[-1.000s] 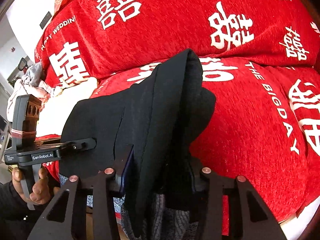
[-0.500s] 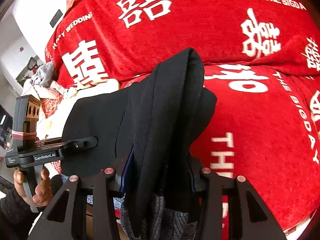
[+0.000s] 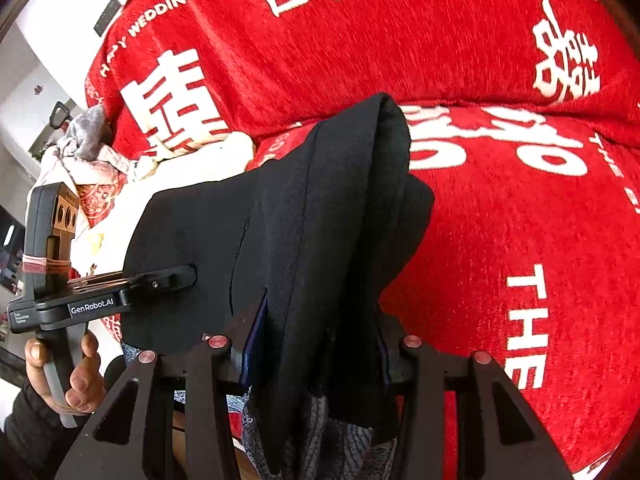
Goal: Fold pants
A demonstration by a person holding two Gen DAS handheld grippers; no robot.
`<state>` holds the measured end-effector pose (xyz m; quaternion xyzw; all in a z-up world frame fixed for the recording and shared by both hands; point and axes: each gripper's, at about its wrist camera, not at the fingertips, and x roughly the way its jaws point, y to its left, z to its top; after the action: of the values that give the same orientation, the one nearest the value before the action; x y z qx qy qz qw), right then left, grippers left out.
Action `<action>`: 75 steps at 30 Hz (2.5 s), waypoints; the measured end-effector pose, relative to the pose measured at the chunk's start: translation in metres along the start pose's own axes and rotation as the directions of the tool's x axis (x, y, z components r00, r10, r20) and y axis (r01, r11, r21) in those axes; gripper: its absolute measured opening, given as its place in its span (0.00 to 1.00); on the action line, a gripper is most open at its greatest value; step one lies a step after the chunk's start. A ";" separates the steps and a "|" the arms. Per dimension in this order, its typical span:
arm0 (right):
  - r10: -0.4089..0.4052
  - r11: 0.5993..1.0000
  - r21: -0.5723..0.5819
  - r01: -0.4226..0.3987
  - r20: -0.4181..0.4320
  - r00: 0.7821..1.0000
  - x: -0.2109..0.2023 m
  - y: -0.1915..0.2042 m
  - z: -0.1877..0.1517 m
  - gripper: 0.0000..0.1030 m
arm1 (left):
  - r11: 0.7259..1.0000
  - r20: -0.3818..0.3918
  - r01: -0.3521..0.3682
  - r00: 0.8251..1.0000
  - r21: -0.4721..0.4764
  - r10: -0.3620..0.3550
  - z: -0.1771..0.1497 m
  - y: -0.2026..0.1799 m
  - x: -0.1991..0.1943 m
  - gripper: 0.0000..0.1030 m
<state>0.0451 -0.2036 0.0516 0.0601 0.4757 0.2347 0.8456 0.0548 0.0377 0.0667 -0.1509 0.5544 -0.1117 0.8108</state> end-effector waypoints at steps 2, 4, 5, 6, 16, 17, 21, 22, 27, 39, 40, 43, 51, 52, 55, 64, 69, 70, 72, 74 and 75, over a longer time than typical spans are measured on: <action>-0.009 1.000 0.016 0.009 -0.007 1.000 0.006 -0.005 0.001 0.47 | 1.000 -0.002 -0.003 1.000 0.001 0.003 0.002 0.002 0.006 0.47; -0.018 0.999 0.039 0.019 -0.020 1.000 0.011 -0.011 0.001 0.50 | 1.000 -0.010 -0.026 1.000 -0.007 0.026 0.003 0.005 0.013 0.67; -0.024 0.998 0.056 0.026 -0.029 0.999 0.015 -0.016 0.001 0.54 | 0.999 -0.017 -0.048 0.999 -0.020 0.048 0.002 0.009 0.018 0.73; -0.027 0.997 0.076 0.030 -0.040 0.999 0.018 -0.020 0.001 0.61 | 0.998 -0.020 -0.058 0.998 -0.034 0.058 0.001 0.013 0.021 0.79; -0.171 0.985 0.053 0.166 0.117 0.978 -0.035 -0.010 -0.010 0.70 | 0.989 0.120 -0.106 0.986 -0.105 0.119 -0.022 0.034 -0.040 0.79; -0.184 0.983 0.005 0.185 0.157 0.970 -0.046 0.001 -0.014 0.72 | 0.990 0.136 -0.104 0.984 -0.095 0.117 -0.028 0.030 -0.048 0.79; -0.116 0.959 -0.230 0.168 0.223 0.968 -0.064 0.051 -0.046 0.78 | 0.997 0.174 -0.070 0.982 -0.027 0.074 -0.055 -0.001 -0.060 0.79; -0.102 0.951 -0.266 0.157 0.209 0.973 -0.062 0.057 -0.055 0.78 | 0.998 0.185 -0.068 0.980 -0.010 0.069 -0.063 -0.010 -0.060 0.79; -0.133 0.952 -0.263 0.158 0.110 0.985 -0.026 0.044 -0.077 0.78 | 0.999 0.150 -0.035 0.988 0.014 0.033 -0.083 -0.028 -0.034 0.79; -0.096 0.965 -0.232 0.122 0.121 0.988 -0.037 0.030 -0.063 0.78 | 0.997 0.129 -0.052 0.991 0.055 0.045 -0.068 -0.033 -0.030 0.82; -0.092 0.963 -0.238 0.124 0.141 0.986 -0.041 0.032 -0.054 0.78 | 0.998 0.153 -0.045 0.988 0.042 0.038 -0.055 -0.030 -0.038 0.82; -0.112 0.952 -0.261 0.157 0.181 0.977 -0.037 0.038 -0.017 0.79 | 0.999 0.163 -0.046 0.986 0.008 0.044 -0.017 -0.024 -0.043 0.83; -0.194 0.946 -0.248 0.209 0.083 0.977 0.037 0.029 0.057 0.79 | 0.968 -0.004 -0.220 0.975 -0.119 0.221 0.053 0.002 0.016 0.83; -0.201 0.945 -0.247 0.213 0.072 0.977 0.043 0.027 0.058 0.79 | 0.958 -0.017 -0.263 0.965 -0.111 0.262 0.054 0.004 0.024 0.83; -0.212 0.947 -0.242 0.212 0.027 0.977 0.060 0.020 0.059 0.79 | 0.957 -0.051 -0.270 0.963 -0.105 0.266 0.049 0.009 0.041 0.85; -0.187 0.962 -0.212 0.174 -0.044 0.981 0.079 0.003 0.056 0.80 | 0.966 -0.034 -0.224 0.974 -0.129 0.222 0.042 0.020 0.052 0.91; -0.212 0.954 -0.223 0.199 -0.039 0.976 0.080 0.006 0.057 0.85 | 0.962 -0.018 -0.245 0.969 -0.120 0.245 0.043 0.017 0.049 0.91; -0.229 0.950 -0.224 0.217 -0.028 0.973 0.076 0.008 0.057 0.85 | 0.959 0.000 -0.256 0.966 -0.119 0.258 0.042 0.014 0.041 0.91; -0.250 0.941 -0.232 0.248 0.017 0.968 0.062 0.015 0.056 0.86 | 0.954 0.039 -0.279 0.958 -0.111 0.285 0.039 0.010 0.029 0.91; -0.213 0.948 -0.231 0.219 0.048 0.976 0.049 0.023 0.052 0.86 | 0.953 0.095 -0.287 0.950 -0.098 0.297 0.033 0.003 0.013 0.91; -0.198 0.951 -0.233 0.204 0.052 0.979 0.045 0.027 0.051 0.87 | 0.954 0.118 -0.283 0.949 -0.094 0.293 0.031 -0.001 0.006 0.91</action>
<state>0.0983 -0.1534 0.0528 -0.0867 0.4357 0.2016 0.8729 0.0858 0.0387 0.0719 -0.1058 0.5200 0.0391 0.8467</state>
